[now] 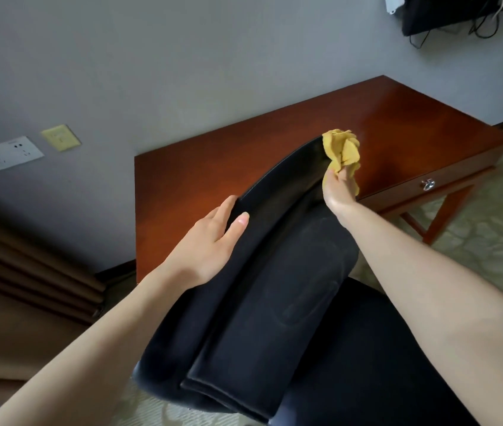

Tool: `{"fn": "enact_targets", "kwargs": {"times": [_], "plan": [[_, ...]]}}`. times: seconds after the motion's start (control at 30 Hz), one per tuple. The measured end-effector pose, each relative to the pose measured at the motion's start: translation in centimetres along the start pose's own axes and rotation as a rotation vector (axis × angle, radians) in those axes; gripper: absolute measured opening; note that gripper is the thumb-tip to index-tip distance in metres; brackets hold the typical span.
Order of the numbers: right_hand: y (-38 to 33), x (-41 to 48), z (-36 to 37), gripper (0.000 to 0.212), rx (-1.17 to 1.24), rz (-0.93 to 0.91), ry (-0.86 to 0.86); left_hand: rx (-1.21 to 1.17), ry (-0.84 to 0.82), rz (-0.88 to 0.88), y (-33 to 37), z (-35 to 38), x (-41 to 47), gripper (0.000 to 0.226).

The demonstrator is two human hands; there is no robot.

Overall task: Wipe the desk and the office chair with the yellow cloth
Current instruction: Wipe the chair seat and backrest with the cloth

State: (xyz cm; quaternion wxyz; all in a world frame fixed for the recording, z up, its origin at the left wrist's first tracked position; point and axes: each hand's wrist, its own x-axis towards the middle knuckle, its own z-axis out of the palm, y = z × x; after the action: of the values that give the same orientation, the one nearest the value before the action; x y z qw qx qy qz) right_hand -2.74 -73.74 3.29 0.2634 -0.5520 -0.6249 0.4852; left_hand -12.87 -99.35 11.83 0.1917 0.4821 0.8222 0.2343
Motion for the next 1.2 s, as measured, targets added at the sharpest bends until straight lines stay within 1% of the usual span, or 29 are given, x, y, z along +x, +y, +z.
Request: {"fn": "enact_targets", "kwargs": {"times": [0.1,0.13,0.2,0.23,0.37,0.5,0.53,0.67,0.73,0.83,0.97,1.1,1.13,1.2], "plan": [[0.4,2.2,-1.2,0.055,0.166,0.092,0.014,-0.029,-0.001,0.008,0.3,0.0,1.0,0.082],[0.7,2.5,-1.3,0.054,0.183,0.111,0.013,-0.032,-0.002,0.011,0.4,-0.1,1.4,0.082],[1.2,2.5,-1.4,0.055,0.130,0.139,0.024,-0.035,-0.009,0.011,0.6,-0.1,2.2,0.080],[1.6,2.1,-1.4,0.056,0.110,0.123,0.035,-0.036,-0.013,0.008,0.6,0.0,2.5,0.078],[3.2,-0.9,-0.2,0.057,0.182,0.027,0.075,-0.018,-0.019,0.006,1.0,0.2,3.5,0.066],[4.2,-5.7,2.3,0.057,0.244,-0.028,0.087,0.018,-0.008,0.019,1.2,0.3,3.9,0.061],[4.4,-7.1,2.9,0.057,0.244,-0.070,0.082,0.029,-0.005,0.021,1.3,0.3,3.9,0.061],[5.4,-13.7,5.4,0.054,0.256,-0.330,0.058,0.059,-0.001,0.022,1.4,0.4,3.7,0.062],[5.7,-17.1,6.5,0.053,0.284,-0.391,0.026,0.072,0.002,0.021,1.4,0.3,3.7,0.063],[6.8,-21.8,7.9,0.051,0.215,-0.488,-0.027,0.071,0.005,0.020,1.4,0.2,3.7,0.062],[8.9,-27.8,9.4,0.059,0.116,-0.582,-0.123,0.068,0.012,0.013,1.4,0.3,3.6,0.063],[9.9,-31.0,10.0,0.065,0.043,-0.794,-0.116,0.079,0.017,0.010,1.5,0.3,3.4,0.062],[9.7,-31.0,9.9,0.066,0.049,-0.780,-0.127,0.073,0.020,0.010,1.4,0.3,3.4,0.062],[9.1,-30.3,9.8,0.063,0.058,-0.674,-0.189,0.052,0.022,0.008,1.3,0.3,3.4,0.060]]}}
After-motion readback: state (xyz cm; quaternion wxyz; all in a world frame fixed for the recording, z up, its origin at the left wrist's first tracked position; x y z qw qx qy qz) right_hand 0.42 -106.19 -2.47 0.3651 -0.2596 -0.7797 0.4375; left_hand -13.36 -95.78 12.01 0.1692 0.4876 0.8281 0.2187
